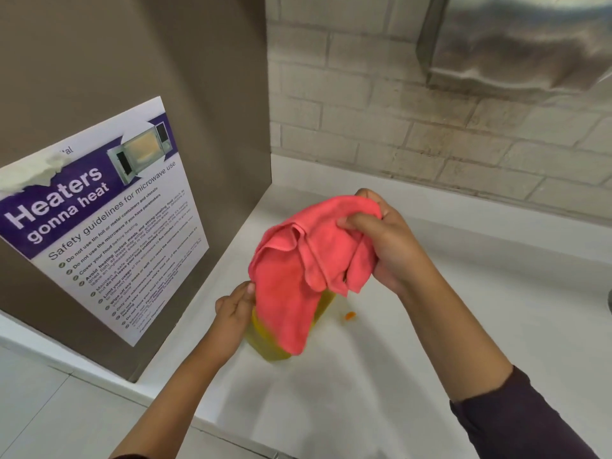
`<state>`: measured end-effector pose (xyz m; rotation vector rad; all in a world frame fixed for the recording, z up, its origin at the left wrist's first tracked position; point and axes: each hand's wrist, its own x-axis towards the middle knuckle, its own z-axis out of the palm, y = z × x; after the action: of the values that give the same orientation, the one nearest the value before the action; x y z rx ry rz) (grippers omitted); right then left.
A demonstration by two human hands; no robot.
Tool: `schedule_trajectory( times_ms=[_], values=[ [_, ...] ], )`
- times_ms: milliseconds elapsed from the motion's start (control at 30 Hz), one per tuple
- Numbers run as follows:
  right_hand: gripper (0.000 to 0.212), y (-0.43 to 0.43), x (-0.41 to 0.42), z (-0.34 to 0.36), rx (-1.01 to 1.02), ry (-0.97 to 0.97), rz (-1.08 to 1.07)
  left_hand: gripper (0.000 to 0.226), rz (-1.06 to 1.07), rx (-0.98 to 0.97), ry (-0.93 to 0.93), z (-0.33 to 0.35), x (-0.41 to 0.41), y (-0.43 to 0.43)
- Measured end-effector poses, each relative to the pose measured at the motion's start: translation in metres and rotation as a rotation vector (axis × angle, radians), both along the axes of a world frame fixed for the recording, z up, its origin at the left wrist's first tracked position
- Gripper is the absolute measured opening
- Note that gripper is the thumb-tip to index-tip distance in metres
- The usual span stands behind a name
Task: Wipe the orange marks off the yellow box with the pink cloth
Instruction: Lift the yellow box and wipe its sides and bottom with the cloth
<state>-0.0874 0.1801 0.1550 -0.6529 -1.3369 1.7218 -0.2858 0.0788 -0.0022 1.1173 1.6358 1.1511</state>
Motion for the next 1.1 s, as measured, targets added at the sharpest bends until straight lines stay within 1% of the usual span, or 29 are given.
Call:
schedule_trajectory(
  times_ms=[67, 100, 133, 200, 233, 300, 333, 400, 467, 500, 567, 633, 667, 733, 800, 900, 1000, 1100],
  values=[
    [0.035, 0.012, -0.004, -0.015, -0.028, -0.079, -0.079, 0.041, 0.008, 0.015, -0.028, -0.001, 0.0, 0.0],
    [0.035, 0.017, -0.006, -0.026, -0.02, -0.173, -0.138, 0.043, 0.013, 0.017, -0.022, 0.0, 0.0, -0.001],
    [0.035, 0.023, -0.006, -0.038, 0.028, -0.302, -0.209, 0.044, 0.014, 0.024, -0.017, 0.002, 0.0, -0.002],
    [0.036, 0.031, -0.004, -0.063, 0.19, -0.549, -0.335, 0.043, -0.013, 0.036, -0.008, 0.005, 0.002, -0.003],
    [0.036, 0.031, -0.005, -0.071, 0.25, -0.615, -0.374, 0.043, -0.029, 0.029, 0.004, 0.007, 0.002, -0.003],
    [0.036, 0.024, -0.006, -0.085, 0.372, -0.652, -0.402, 0.042, -0.04, 0.034, 0.016, 0.009, 0.004, -0.003],
    [0.033, 0.019, -0.008, -0.093, 0.457, -0.652, -0.379, 0.04, -0.039, 0.044, 0.016, 0.009, 0.004, -0.004],
    [0.027, 0.0, -0.012, -0.103, 0.591, -0.721, -0.285, 0.039, -0.04, 0.042, 0.025, 0.01, 0.004, -0.004],
    [0.05, -0.017, -0.013, -0.106, 0.691, -0.804, -0.235, 0.039, -0.023, 0.038, 0.014, 0.012, 0.003, -0.004],
    [0.058, -0.021, -0.013, -0.105, 0.759, -0.837, -0.239, 0.037, -0.015, 0.048, 0.001, 0.012, 0.003, -0.004],
    [0.068, -0.022, -0.013, -0.105, 0.926, -0.887, -0.281, 0.034, -0.017, 0.064, -0.006, 0.015, 0.005, -0.004],
    [0.081, -0.018, -0.014, -0.104, 0.984, -0.954, -0.212, 0.032, -0.029, 0.074, -0.003, 0.017, 0.007, -0.005],
    [0.084, -0.017, -0.017, -0.105, 0.998, -0.986, -0.146, 0.033, -0.031, 0.076, -0.004, 0.017, 0.008, -0.005],
    [0.08, -0.021, -0.024, -0.115, 1.034, -1.05, -0.057, 0.038, -0.03, 0.066, 0.011, 0.016, 0.009, -0.005],
    [0.066, -0.027, -0.03, -0.123, 1.026, -1.062, -0.075, 0.043, -0.028, 0.047, 0.038, 0.016, 0.009, -0.005],
    [0.05, -0.035, -0.036, -0.124, 0.925, -0.931, -0.153, 0.044, -0.046, 0.041, 0.052, 0.016, 0.008, -0.005],
    [0.047, -0.049, -0.037, -0.121, 0.916, -0.839, -0.097, 0.042, -0.032, 0.001, 0.028, 0.015, 0.006, -0.004],
    [0.048, -0.063, -0.035, -0.125, 1.024, -0.781, 0.031, 0.049, -0.071, -0.024, 0.009, 0.017, 0.004, -0.003]
  ],
)
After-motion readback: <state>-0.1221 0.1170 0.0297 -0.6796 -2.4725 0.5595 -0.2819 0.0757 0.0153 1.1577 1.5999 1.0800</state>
